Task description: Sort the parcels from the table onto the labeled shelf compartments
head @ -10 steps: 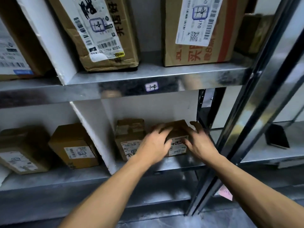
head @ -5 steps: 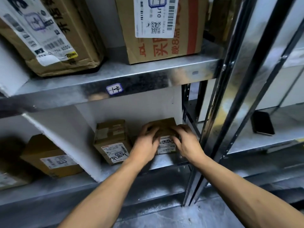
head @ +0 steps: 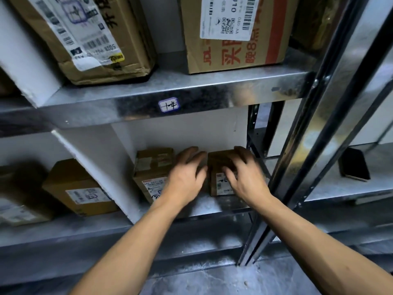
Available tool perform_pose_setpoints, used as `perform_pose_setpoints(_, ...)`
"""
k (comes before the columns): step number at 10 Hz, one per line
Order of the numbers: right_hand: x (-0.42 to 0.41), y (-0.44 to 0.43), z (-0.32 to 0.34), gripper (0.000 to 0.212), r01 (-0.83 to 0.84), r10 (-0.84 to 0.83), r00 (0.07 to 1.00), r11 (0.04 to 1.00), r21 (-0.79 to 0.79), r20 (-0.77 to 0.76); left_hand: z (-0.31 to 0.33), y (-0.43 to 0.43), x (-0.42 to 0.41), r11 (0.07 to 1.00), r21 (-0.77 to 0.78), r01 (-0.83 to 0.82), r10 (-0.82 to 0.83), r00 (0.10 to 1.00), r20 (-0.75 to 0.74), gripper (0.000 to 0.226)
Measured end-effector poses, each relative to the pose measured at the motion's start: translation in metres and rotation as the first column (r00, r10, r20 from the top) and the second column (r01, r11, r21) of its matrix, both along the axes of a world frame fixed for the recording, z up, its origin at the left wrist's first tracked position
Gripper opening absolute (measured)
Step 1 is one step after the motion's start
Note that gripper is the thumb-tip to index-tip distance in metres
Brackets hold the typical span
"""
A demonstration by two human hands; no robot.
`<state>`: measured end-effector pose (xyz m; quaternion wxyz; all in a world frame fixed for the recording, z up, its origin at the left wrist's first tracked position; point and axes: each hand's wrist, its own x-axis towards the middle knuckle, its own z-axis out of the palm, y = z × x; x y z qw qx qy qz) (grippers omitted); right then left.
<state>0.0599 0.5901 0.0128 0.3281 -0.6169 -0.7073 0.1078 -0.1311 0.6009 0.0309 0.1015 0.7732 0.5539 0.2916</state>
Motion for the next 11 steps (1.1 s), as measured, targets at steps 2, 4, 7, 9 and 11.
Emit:
perform_pose_setpoints(2, -0.055, 0.013, 0.011, 0.040, -0.202, 0.202, 0.979, 0.979, 0.031, -0.008, 0.012, -0.003, -0.069, 0.975, 0.054, -0.217, 0.221, 0.971, -0.094, 0.054)
perform_pose_setpoints(4, -0.107, 0.027, 0.004, 0.055, -0.362, 0.351, 0.932, 0.922, -0.142, -0.095, 0.005, -0.008, -0.099, 0.944, 0.033, -0.329, 0.331, 0.940, -0.085, 0.052)
perform_pose_setpoints(7, -0.119, 0.031, -0.010, 0.048, -0.396, 0.364, 0.902, 0.911, -0.115, -0.231, 0.003, -0.012, -0.098, 0.927, -0.112, -0.359, 0.352, 0.933, -0.075, 0.039)
perform_pose_setpoints(9, -0.118, 0.031, -0.017, 0.047, -0.412, 0.382, 0.898, 0.904, -0.112, -0.218, 0.002, -0.017, -0.099, 0.934, -0.086, -0.346, 0.337, 0.936, -0.102, 0.039)
perform_pose_setpoints(11, -0.115, 0.025, 0.003, 0.044, -0.332, 0.316, 0.933, 0.941, -0.069, -0.175, 0.007, -0.020, -0.101, 0.951, 0.045, -0.305, 0.308, 0.943, -0.125, 0.041)
